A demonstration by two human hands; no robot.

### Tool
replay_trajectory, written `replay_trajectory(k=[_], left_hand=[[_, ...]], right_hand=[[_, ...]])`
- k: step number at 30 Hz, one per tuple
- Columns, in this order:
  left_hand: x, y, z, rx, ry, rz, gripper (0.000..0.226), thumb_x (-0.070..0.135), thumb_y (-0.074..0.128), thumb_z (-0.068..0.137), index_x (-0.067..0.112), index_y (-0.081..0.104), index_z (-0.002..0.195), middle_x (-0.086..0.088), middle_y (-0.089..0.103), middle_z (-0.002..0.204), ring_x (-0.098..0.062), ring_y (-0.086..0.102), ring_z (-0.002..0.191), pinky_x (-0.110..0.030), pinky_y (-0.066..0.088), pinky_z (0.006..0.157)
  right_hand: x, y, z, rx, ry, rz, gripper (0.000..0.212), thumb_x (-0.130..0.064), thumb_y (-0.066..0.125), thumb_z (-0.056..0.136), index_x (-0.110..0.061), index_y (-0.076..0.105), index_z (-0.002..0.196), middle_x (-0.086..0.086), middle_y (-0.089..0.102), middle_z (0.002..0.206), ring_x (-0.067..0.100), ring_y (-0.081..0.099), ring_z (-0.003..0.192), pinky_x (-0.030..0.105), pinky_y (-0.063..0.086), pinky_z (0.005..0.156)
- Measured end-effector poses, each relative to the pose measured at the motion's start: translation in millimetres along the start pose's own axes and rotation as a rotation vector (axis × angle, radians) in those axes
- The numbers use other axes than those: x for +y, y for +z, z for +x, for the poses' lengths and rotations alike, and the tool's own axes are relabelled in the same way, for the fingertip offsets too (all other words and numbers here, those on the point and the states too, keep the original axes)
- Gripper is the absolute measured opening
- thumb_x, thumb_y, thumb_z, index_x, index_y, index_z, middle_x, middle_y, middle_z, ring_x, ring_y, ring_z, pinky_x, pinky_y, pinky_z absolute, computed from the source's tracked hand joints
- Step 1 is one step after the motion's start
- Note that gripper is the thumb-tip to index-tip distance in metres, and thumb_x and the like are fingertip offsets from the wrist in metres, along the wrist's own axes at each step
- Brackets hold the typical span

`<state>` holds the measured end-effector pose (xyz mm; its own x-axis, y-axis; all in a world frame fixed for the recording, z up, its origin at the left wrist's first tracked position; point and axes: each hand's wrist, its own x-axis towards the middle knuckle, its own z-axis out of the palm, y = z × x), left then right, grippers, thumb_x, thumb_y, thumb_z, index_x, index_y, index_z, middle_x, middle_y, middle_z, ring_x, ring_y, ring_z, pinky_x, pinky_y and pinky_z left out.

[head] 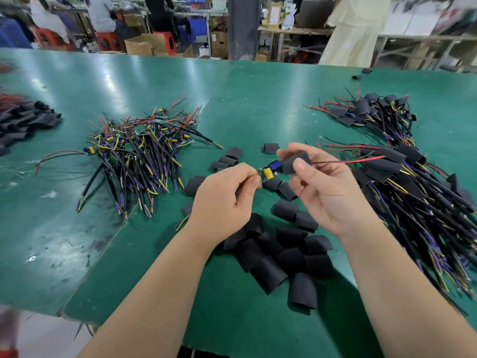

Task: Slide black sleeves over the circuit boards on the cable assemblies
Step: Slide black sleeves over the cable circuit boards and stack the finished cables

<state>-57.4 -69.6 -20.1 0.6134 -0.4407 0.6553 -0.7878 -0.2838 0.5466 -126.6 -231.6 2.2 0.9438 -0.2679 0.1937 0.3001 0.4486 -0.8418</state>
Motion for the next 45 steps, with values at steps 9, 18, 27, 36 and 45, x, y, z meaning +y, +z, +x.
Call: replay_trajectory(k=[9, 18, 27, 36, 45], left_hand=[[9, -2, 0, -0.026, -0.032, -0.257, 0.021, 0.014, 0.049, 0.095, 0.023, 0.056, 0.077, 0.012, 0.043, 0.055, -0.014, 0.039, 0.053, -0.026, 0.032, 0.05], [4, 0, 0, -0.06, -0.013, -0.228, 0.019, 0.015, 0.051, 0.093, 0.011, 0.063, 0.079, 0.016, 0.05, 0.061, -0.003, 0.043, 0.056, -0.023, 0.036, 0.052], [-2, 0, -1, -0.054, -0.018, -0.082, 0.017, 0.02, 0.055, 0.09, 0.01, 0.066, 0.081, 0.007, 0.058, 0.064, -0.013, 0.049, 0.058, -0.035, 0.044, 0.056], [-4, 0, 2, -0.002, -0.039, -0.105, 0.019, 0.022, 0.057, 0.088, 0.009, 0.066, 0.077, 0.003, 0.061, 0.062, -0.016, 0.052, 0.056, -0.036, 0.044, 0.056], [-5, 1, 0, 0.011, -0.097, -0.108, 0.015, 0.022, 0.061, 0.088, 0.014, 0.069, 0.078, 0.01, 0.068, 0.063, -0.002, 0.064, 0.06, -0.025, 0.052, 0.062]], right_hand=[[0, -4, 0, -0.08, 0.023, -0.013, 0.025, -0.024, 0.077, 0.066, -0.022, 0.077, 0.091, 0.002, 0.073, 0.102, 0.006, 0.061, 0.064, 0.016, 0.05, 0.065], [13, 5, 0, 0.054, 0.059, -0.039, 0.019, -0.023, 0.059, 0.077, -0.021, 0.077, 0.074, -0.004, 0.07, 0.07, 0.004, 0.06, 0.053, 0.014, 0.049, 0.055], [20, 9, -2, 0.047, 0.005, -0.25, 0.027, -0.027, 0.078, 0.058, -0.013, 0.073, 0.08, 0.002, 0.07, 0.074, 0.015, 0.061, 0.063, 0.022, 0.045, 0.06], [19, 5, 0, 0.032, 0.055, -0.062, 0.023, -0.013, 0.065, 0.074, -0.017, 0.073, 0.095, -0.002, 0.066, 0.071, 0.01, 0.059, 0.058, 0.017, 0.047, 0.059], [26, 14, -3, -0.03, 0.047, -0.259, 0.049, -0.013, 0.066, 0.071, -0.025, 0.06, 0.118, -0.01, 0.069, 0.073, 0.008, 0.061, 0.077, 0.02, 0.048, 0.072]])
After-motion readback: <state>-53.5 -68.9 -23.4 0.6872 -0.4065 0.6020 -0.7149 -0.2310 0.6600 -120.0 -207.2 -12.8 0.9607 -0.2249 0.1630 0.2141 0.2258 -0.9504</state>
